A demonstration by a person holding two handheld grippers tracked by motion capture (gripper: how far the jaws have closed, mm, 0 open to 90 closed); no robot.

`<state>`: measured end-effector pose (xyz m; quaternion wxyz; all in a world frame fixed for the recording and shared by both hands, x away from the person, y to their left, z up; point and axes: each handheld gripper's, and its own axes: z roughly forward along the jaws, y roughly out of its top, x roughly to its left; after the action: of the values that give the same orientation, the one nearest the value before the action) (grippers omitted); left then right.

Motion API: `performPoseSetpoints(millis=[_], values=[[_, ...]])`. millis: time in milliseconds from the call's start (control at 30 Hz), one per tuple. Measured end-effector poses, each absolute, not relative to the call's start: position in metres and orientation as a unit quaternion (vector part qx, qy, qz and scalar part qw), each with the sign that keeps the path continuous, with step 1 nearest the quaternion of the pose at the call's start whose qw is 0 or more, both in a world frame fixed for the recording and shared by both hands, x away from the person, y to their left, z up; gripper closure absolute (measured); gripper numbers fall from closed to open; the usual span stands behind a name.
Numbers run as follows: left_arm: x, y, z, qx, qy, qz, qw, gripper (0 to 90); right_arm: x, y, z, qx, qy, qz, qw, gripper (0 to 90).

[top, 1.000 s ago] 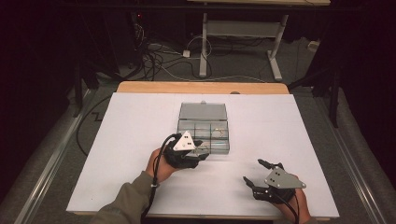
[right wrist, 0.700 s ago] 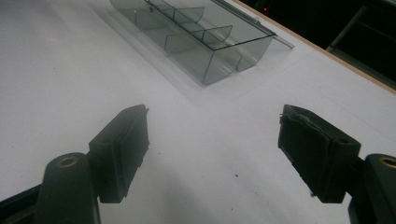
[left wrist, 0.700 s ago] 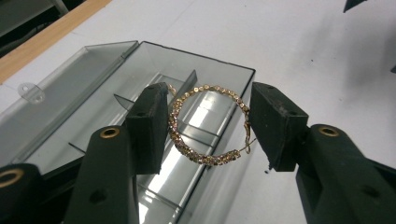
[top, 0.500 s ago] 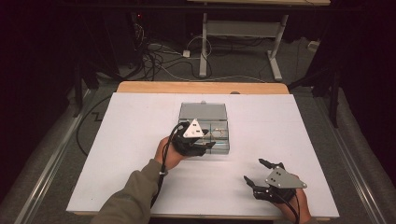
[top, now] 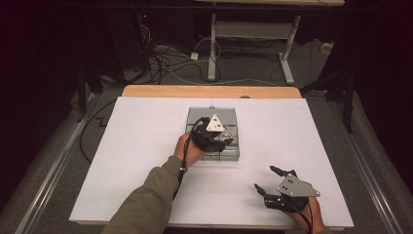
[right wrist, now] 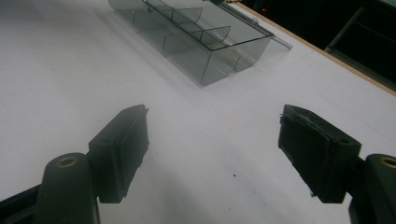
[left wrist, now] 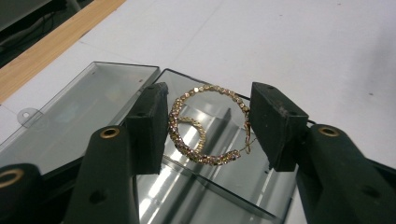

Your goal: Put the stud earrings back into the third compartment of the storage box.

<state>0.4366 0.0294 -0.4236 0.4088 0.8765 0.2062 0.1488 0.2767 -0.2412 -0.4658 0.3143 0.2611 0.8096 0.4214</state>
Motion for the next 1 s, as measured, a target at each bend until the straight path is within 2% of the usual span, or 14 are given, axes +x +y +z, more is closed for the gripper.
performPoseSetpoints(millis=[1000], values=[[0.467, 0.006, -0.436, 0.886, 0.235, 0.158, 0.367, 45.7, 0.277, -0.242, -0.467, 0.259, 0.812, 0.420, 0.311, 25.1]])
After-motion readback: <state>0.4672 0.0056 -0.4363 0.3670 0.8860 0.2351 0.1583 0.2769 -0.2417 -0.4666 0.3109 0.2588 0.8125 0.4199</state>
